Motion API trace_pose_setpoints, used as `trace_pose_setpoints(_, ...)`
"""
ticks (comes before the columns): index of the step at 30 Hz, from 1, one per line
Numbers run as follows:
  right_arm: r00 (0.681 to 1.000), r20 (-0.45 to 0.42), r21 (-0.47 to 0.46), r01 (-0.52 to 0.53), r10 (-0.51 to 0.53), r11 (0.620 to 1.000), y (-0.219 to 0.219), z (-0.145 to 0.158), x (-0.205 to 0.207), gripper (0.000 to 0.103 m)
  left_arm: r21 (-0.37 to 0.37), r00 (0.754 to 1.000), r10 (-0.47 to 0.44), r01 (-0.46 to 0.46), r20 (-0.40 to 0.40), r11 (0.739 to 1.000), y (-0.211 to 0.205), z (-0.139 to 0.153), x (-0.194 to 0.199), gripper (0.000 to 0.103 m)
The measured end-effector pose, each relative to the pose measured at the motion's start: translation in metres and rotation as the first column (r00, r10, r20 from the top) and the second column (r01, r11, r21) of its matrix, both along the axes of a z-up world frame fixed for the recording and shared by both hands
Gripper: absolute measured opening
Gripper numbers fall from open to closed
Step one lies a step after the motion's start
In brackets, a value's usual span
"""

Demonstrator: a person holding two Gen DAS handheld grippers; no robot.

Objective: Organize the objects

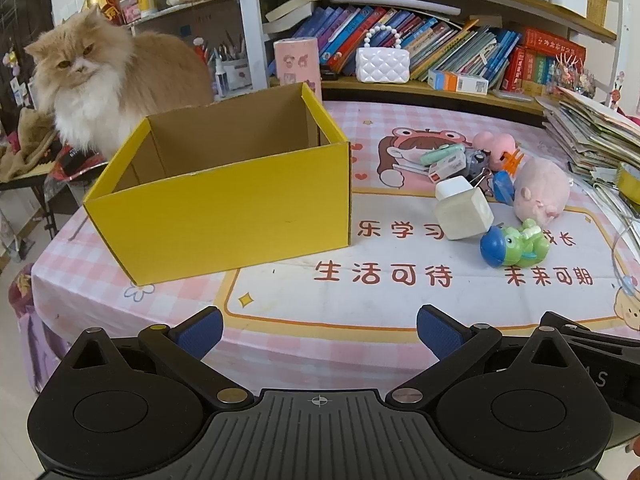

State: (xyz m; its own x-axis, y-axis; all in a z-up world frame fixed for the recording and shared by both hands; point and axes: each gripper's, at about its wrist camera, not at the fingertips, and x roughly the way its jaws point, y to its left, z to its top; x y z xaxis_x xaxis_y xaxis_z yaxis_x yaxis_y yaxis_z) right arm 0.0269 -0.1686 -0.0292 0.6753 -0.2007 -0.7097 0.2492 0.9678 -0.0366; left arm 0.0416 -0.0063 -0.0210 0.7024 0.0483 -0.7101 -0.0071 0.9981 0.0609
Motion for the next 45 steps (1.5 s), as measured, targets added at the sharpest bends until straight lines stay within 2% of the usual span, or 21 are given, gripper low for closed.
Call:
trace_pose_setpoints(18,1.000,-0.005,0.013,0.017,-0.017,1.000,-0.038,-0.006,0.037,0.103,-0.036,0.999,0.026,-0.027,-0.035,0.999,-0.020,-0.007,0.034,0.103)
trace_pose_setpoints(22,1.000,0.004,0.030,0.006,-0.006,1.000,-0.050,-0.006,0.049,0.099,-0.079,0.999,0.007,-0.010,-0.039,0.997,-0.026,-0.009,0.044,0.103)
trace_pose_setpoints(24,1.000,0.008,0.048,-0.009,0.009,0.999,-0.058,-0.007,0.058,0.093,-0.093,0.999,0.007,-0.011,-0.042,0.996,-0.030,-0.010,0.050,0.103)
trace_pose_setpoints(26,0.999,0.003,0.064,-0.033,0.032,0.997,-0.064,-0.009,0.066,0.086,-0.097,0.999,0.015,-0.019,-0.044,0.995,-0.034,-0.010,0.056,0.103)
trace_pose_setpoints(28,0.998,-0.007,0.080,-0.069,0.070,0.994,-0.067,-0.011,0.076,0.084,-0.097,0.998,0.039,-0.043,-0.039,0.994,-0.035,-0.009,0.061,0.103)
trace_pose_setpoints(33,0.982,-0.023,0.111,-0.184,0.188,0.977,-0.063,-0.019,0.100,0.083,-0.080,0.990,0.140,-0.142,-0.023,0.987,-0.031,-0.007,0.068,0.103)
trace_pose_setpoints(38,0.949,-0.051,0.138,-0.301,0.310,0.944,-0.050,-0.032,0.123,0.084,-0.070,0.973,0.229,-0.230,-0.023,0.971,-0.021,-0.005,0.070,0.103)
trace_pose_setpoints(41,0.931,-0.062,0.138,-0.348,0.359,0.927,-0.043,-0.040,0.134,0.082,-0.083,0.968,0.248,-0.249,-0.026,0.965,-0.020,-0.004,0.072,0.103)
trace_pose_setpoints(43,0.925,-0.062,0.126,-0.364,0.374,0.923,-0.045,-0.043,0.139,0.075,-0.100,0.969,0.247,-0.249,-0.027,0.963,-0.022,-0.003,0.073,0.103)
trace_pose_setpoints(45,0.921,-0.046,0.151,-0.376,0.387,0.914,-0.055,-0.040,0.141,0.073,-0.121,0.971,0.236,-0.237,-0.024,0.964,-0.028,-0.004,0.077,0.103)
